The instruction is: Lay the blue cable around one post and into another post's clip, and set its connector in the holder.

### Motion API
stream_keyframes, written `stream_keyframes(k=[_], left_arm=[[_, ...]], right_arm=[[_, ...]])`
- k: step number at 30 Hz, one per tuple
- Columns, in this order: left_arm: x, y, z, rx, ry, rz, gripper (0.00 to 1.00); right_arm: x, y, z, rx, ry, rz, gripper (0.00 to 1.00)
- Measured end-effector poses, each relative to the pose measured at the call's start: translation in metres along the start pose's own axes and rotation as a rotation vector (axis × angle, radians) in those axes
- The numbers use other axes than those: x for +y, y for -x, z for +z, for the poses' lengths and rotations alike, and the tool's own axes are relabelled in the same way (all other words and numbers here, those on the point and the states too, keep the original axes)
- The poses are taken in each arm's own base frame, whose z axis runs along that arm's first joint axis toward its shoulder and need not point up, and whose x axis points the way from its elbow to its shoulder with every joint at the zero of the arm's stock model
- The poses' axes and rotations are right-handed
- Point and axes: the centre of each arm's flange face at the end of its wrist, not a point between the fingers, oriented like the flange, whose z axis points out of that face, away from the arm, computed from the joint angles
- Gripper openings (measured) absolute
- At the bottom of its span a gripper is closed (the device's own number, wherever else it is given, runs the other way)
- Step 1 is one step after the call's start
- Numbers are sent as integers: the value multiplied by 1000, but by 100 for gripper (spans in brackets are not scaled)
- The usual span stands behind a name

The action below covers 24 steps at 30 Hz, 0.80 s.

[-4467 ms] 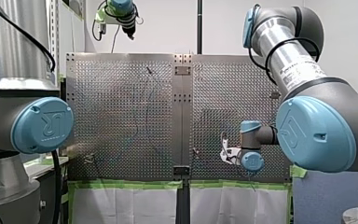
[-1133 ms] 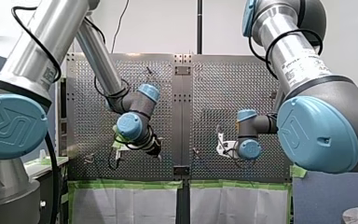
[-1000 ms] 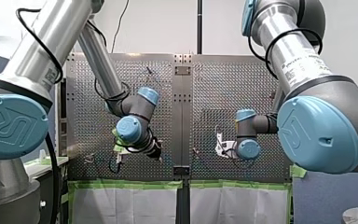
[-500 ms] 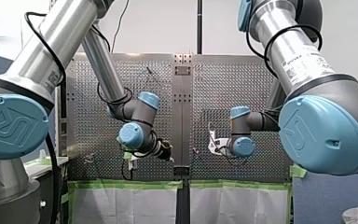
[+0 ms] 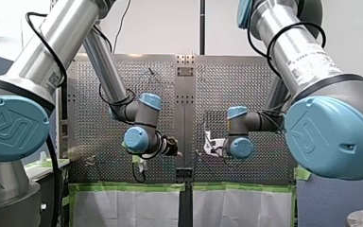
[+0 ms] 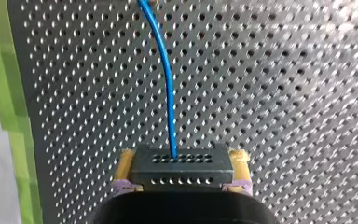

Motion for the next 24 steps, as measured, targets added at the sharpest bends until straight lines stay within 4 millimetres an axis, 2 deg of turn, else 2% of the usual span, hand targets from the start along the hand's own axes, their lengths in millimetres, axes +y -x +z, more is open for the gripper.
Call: stream_keyframes(k=[5,10,19,24], left_arm=[[1,-2,4,-32,-3,-39,100],[5,-15,10,-33,-18,-65,100],[7,-34,26,-43,-56,-138,100],[4,-33,35,-74,-81,-190,100]], right_arm=[[-12,-14,-4,14,-20,1,13],[-18,-25,-6,27,-25,18,13],[-27,-29,-8,35,-39,23,13],[-29,-29,-9,38,-42,24,13]])
